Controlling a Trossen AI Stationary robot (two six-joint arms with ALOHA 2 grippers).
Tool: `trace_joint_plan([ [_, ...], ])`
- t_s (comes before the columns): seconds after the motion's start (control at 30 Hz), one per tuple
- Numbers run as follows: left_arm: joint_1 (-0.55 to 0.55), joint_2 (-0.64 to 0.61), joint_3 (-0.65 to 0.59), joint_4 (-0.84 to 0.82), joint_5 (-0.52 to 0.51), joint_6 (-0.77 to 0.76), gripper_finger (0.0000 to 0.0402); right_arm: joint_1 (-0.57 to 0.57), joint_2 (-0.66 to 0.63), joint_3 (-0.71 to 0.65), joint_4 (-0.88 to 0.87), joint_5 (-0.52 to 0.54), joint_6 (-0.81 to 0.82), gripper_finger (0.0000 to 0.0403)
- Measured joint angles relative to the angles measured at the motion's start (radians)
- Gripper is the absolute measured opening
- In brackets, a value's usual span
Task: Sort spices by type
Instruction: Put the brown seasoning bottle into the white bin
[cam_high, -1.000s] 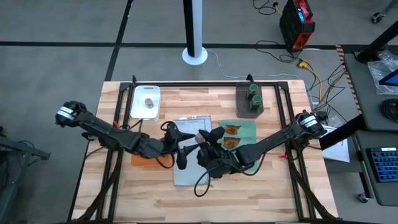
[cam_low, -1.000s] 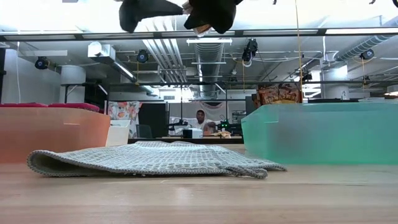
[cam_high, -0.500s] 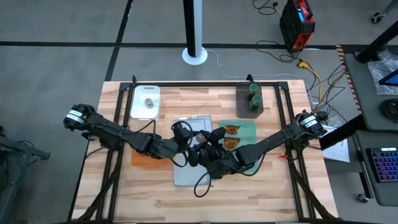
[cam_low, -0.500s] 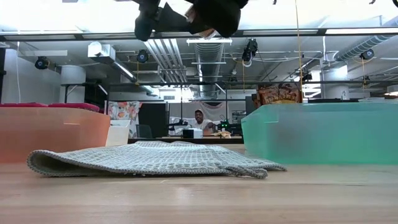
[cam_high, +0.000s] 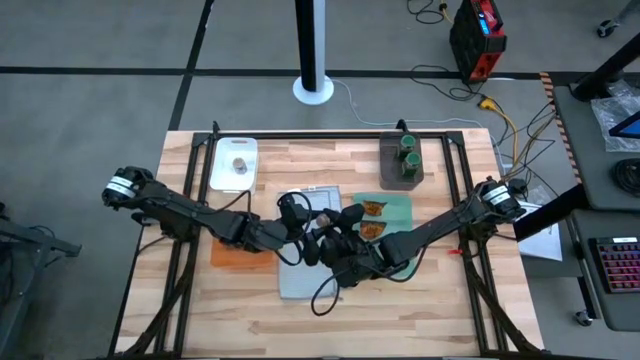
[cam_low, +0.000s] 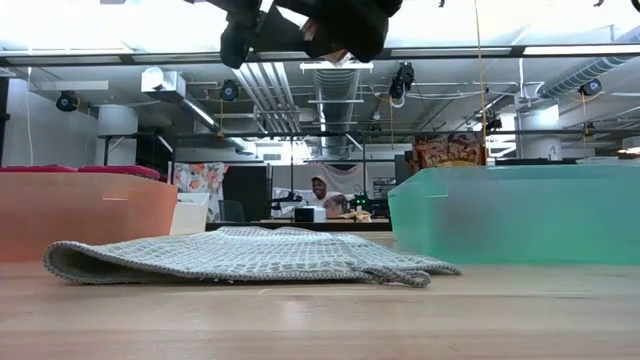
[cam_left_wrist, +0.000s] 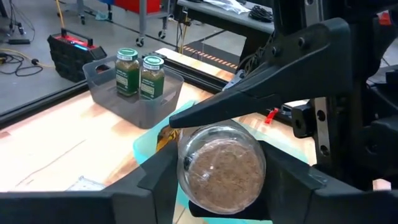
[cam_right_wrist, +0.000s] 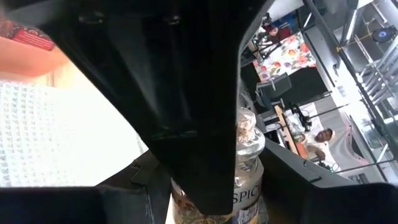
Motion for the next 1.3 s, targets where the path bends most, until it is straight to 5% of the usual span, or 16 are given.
trace_joint_plan([
  [0.33, -0.001, -0.018, 0.000, -0.047, 0.017, 0.012, 0.0160, 0.000, 0.000, 0.000, 0.007, -0.009, 0.043, 0.0183],
  [0.6, 0.007, -0.125, 0.000, -0.237, 0.020, 0.048, 0.0159, -0.002, 0.000, 0.002, 0.019, 0.005, 0.074, 0.0300],
  [0.8, 0.039, -0.206, 0.000, -0.418, 0.012, 0.046, 0.0159, -0.002, 0.000, 0.013, 0.014, 0.008, 0.096, 0.0322],
  [1.1, 0.316, -0.332, 0.011, -1.005, 0.003, -0.054, 0.0159, -0.001, 0.000, 0.027, 0.005, 0.008, 0.149, 0.0300],
  [1.3, 0.553, -0.392, -0.018, -1.097, 0.053, 0.021, 0.0159, -0.003, 0.000, 0.027, -0.010, -0.025, 0.237, 0.0286],
])
